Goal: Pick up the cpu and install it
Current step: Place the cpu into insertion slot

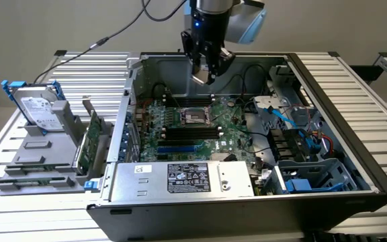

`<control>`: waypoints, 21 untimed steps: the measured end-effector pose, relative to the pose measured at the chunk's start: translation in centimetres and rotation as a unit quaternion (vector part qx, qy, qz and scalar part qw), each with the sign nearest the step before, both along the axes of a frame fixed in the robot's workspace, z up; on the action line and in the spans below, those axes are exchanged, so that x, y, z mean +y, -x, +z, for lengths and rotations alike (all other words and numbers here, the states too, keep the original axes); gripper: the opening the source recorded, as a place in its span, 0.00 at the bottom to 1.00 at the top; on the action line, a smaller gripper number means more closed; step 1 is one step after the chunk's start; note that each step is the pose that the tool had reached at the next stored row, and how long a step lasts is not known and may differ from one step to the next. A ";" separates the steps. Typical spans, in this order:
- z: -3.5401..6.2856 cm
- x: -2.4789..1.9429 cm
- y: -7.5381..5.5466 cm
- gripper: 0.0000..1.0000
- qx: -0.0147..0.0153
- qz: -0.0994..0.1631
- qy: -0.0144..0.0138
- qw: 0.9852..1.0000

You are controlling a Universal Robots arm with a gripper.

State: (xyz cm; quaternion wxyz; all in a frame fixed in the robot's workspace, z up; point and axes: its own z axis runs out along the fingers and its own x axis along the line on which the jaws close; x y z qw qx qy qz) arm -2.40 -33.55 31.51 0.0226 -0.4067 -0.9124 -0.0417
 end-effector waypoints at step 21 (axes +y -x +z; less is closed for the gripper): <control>-1.20 0.00 0.0 0.55 0.020 -0.173 0.002 0.985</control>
